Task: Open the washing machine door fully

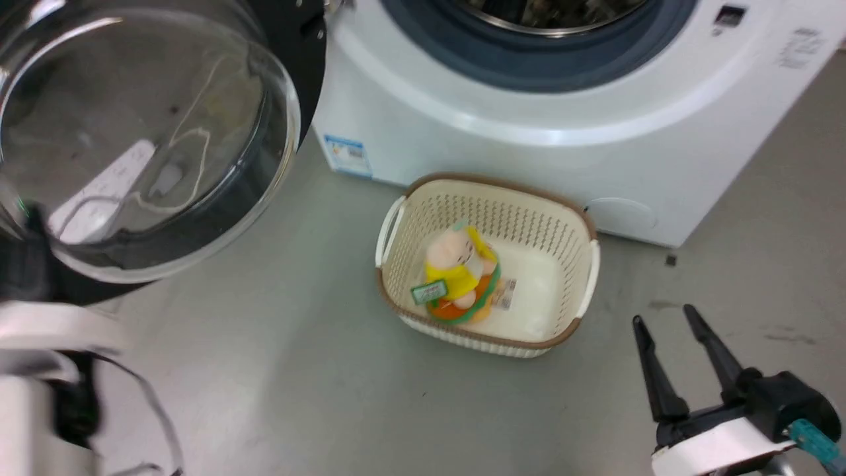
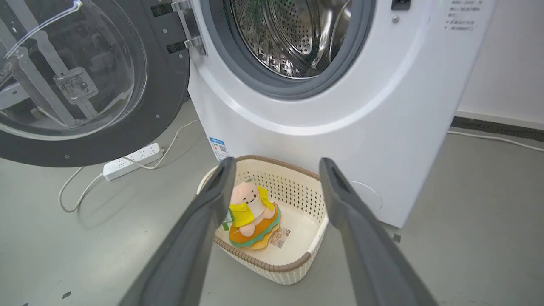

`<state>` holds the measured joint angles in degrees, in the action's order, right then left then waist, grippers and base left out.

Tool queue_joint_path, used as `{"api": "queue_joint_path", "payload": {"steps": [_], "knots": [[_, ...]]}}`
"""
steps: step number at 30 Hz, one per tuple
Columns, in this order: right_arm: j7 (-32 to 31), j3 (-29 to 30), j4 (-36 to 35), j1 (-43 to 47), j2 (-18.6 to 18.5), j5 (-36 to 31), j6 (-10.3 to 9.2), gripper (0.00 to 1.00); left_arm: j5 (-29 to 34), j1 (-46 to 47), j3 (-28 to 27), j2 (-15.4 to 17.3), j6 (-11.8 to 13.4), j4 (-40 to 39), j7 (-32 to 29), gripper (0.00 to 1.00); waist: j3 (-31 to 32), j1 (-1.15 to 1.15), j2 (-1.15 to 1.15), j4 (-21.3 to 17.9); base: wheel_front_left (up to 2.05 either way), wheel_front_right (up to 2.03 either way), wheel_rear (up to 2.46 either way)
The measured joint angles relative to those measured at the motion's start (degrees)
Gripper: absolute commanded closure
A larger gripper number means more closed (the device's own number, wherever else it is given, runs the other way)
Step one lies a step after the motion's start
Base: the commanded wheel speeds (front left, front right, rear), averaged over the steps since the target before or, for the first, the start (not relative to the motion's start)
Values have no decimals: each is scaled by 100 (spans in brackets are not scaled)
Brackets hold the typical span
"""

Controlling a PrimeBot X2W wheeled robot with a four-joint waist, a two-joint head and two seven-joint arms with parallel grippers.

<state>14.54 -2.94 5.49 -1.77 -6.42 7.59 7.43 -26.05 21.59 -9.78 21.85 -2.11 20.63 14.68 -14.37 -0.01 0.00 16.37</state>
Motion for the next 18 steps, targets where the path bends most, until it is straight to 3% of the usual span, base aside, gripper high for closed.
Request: {"api": "queue_joint_path", "payload": {"steps": [9, 18], "knots": [[21, 491, -631, 110, 225, -126, 0, 0, 357, -1002, 747, -938, -29, -884, 0, 100, 671, 0, 0, -559, 0, 0, 0], [21, 439, -764, 462, 299, -157, 0, 0, 946, -1858, 1099, -1463, 205, -1352, 0, 100, 1145, 0, 0, -1263, 0, 0, 0]]}}
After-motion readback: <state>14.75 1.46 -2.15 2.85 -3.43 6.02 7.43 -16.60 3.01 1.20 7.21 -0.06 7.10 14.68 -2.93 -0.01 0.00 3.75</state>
